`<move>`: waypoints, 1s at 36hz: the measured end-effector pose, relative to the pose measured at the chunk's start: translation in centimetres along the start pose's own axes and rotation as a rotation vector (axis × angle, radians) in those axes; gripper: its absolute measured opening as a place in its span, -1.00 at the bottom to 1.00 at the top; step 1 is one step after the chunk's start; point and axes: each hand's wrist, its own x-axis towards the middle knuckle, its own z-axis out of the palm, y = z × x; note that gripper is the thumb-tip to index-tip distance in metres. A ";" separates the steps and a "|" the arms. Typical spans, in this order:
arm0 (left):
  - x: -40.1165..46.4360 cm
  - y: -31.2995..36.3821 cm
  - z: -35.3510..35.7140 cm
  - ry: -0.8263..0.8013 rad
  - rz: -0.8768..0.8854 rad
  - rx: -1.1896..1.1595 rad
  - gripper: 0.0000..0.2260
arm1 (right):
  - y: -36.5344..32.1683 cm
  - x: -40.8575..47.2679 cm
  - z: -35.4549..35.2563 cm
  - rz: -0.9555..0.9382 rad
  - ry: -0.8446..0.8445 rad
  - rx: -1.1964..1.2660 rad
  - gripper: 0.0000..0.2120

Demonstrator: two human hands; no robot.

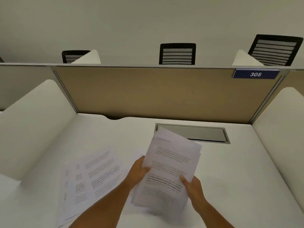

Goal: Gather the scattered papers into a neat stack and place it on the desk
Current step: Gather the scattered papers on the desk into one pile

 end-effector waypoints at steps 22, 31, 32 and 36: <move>4.4 -7.8 -4.9 0.089 -0.292 0.387 -0.52 | 0.5 2.7 12.1 0.170 -0.112 -0.170 -0.77; 7.6 -11.2 -5.0 0.014 -0.357 0.446 -0.46 | 3.0 5.1 14.6 0.302 0.056 -0.317 -0.66; 7.7 -11.3 -4.9 0.014 -0.356 0.456 -0.46 | 3.1 5.2 14.7 0.305 0.092 -0.369 -0.62; 8.2 -11.3 -4.9 0.045 -0.312 0.609 -0.47 | 3.3 6.0 15.5 0.388 0.185 -0.745 -0.43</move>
